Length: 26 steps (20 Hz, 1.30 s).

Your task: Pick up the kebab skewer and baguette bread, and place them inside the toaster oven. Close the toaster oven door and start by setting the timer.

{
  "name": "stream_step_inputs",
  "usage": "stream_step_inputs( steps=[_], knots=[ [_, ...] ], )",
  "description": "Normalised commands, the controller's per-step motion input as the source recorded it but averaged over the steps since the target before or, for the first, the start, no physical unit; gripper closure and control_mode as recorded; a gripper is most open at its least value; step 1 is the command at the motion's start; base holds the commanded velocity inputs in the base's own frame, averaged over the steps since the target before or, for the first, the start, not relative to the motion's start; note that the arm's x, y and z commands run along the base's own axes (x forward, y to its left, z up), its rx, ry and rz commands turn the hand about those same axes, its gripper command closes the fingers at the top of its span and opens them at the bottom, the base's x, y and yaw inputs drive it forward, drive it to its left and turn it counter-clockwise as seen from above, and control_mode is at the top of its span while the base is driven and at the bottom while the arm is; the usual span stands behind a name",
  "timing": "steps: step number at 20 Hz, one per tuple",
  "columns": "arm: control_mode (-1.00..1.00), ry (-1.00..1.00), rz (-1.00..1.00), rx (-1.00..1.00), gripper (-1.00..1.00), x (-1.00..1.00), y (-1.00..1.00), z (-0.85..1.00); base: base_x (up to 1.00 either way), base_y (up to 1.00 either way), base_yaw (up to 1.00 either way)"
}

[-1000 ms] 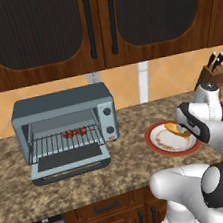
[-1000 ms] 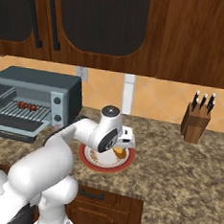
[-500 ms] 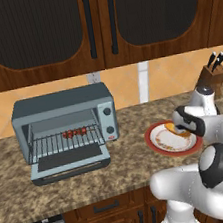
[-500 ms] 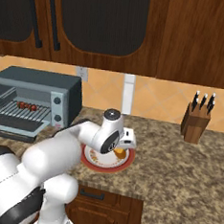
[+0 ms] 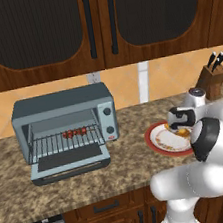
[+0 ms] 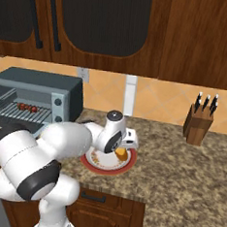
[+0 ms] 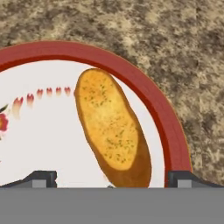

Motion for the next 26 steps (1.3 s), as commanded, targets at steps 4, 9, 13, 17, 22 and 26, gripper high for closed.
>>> stream_step_inputs(
  steps=[4, 9, 13, 17, 22, 26],
  knots=[
    [-1.0, 0.0, 0.0, 0.0, -1.0, 0.15, 0.0, -0.27, 0.0, 0.0, 0.0],
    [-1.0, -0.01, 0.0, 0.0, -1.0, 0.22, -0.01, -0.28, 0.0, 0.0, 0.0],
    [-1.0, -0.01, 0.0, 0.0, -1.0, 0.24, 0.0, -0.26, 0.0, 0.0, 0.0],
    [-1.0, -0.01, 0.0, 0.0, -1.0, 0.26, -0.01, -0.22, 0.0, 0.0, 0.0],
    [-1.0, 0.0, 0.0, 0.0, -1.0, 0.23, -0.03, -0.13, 0.0, 0.0, 0.0],
    [-1.0, 0.0, 0.0, 0.0, -1.0, 0.25, -0.01, 0.0, 0.0, 0.0, 0.0]
  ],
)
